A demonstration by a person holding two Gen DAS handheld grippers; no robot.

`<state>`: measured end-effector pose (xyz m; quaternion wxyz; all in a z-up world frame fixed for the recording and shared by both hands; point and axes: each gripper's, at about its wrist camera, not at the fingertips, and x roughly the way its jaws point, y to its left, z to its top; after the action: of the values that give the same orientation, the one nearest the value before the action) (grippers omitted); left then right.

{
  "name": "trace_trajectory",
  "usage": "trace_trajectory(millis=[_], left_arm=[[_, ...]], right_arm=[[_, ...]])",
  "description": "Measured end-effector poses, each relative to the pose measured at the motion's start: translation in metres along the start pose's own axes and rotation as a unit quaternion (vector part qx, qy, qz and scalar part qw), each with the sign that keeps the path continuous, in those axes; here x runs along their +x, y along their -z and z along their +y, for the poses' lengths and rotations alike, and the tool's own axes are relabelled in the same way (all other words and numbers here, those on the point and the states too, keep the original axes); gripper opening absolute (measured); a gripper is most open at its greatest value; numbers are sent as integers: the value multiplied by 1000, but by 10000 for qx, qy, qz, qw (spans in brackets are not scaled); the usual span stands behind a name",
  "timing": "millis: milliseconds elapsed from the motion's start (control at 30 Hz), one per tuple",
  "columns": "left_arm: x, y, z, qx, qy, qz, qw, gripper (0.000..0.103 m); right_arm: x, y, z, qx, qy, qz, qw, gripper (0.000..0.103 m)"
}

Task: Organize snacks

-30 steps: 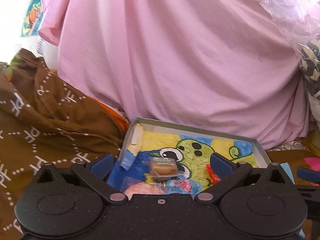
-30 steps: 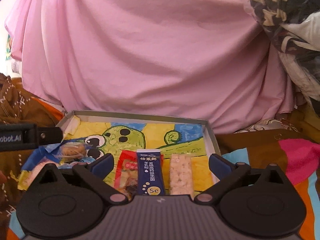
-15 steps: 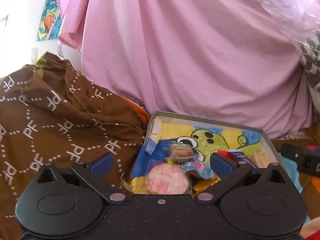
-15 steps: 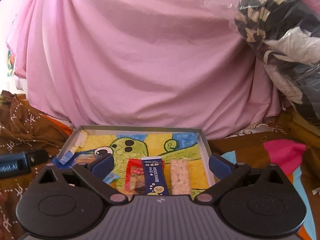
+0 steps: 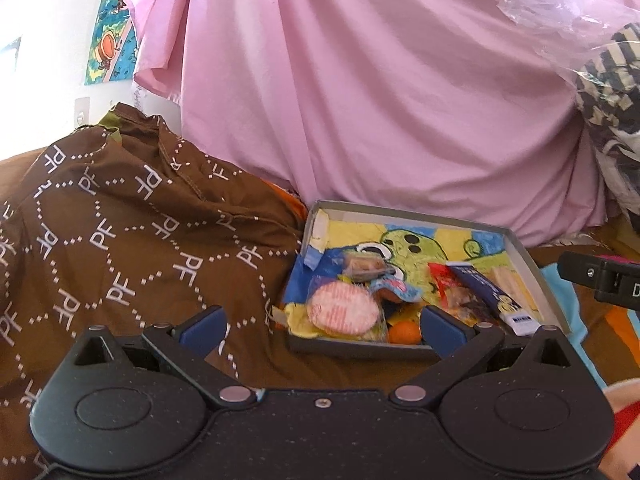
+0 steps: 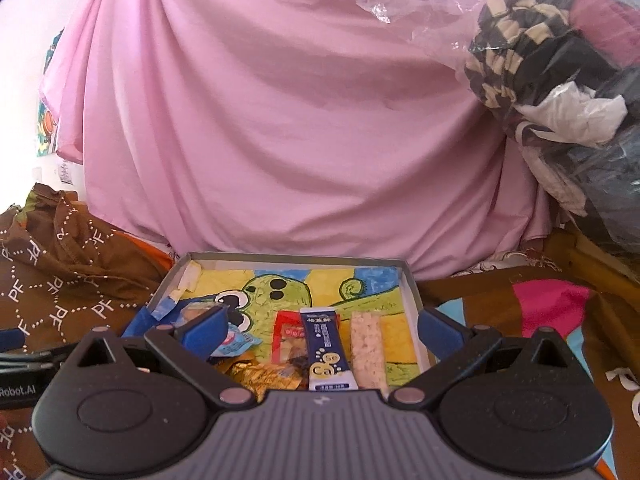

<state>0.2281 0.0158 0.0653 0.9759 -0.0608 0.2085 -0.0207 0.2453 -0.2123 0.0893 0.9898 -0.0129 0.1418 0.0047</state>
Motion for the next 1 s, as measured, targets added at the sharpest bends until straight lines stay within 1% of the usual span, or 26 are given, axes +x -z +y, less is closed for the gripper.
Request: trace_trajectory(millis=[133, 367, 700, 833, 1000], left_arm=[[-14, 7, -2, 60, 17, 26, 10000, 102], [-32, 13, 1, 76, -65, -12, 9999, 102], [-43, 17, 6, 46, -160, -78, 9998, 102], [-46, 20, 7, -45, -160, -49, 9999, 102], [-51, 23, 6, -14, -189, -24, 9998, 102]], right_arm=[[-16, 8, 0, 91, -55, 1, 9999, 103], [-41, 22, 5, 78, -105, 7, 9999, 103], [-58, 28, 5, 162, -116, 5, 9998, 103], [-62, 31, 3, 210, -73, -16, 9998, 103], [-70, 36, -3, 409, 119, -111, 9990, 103]])
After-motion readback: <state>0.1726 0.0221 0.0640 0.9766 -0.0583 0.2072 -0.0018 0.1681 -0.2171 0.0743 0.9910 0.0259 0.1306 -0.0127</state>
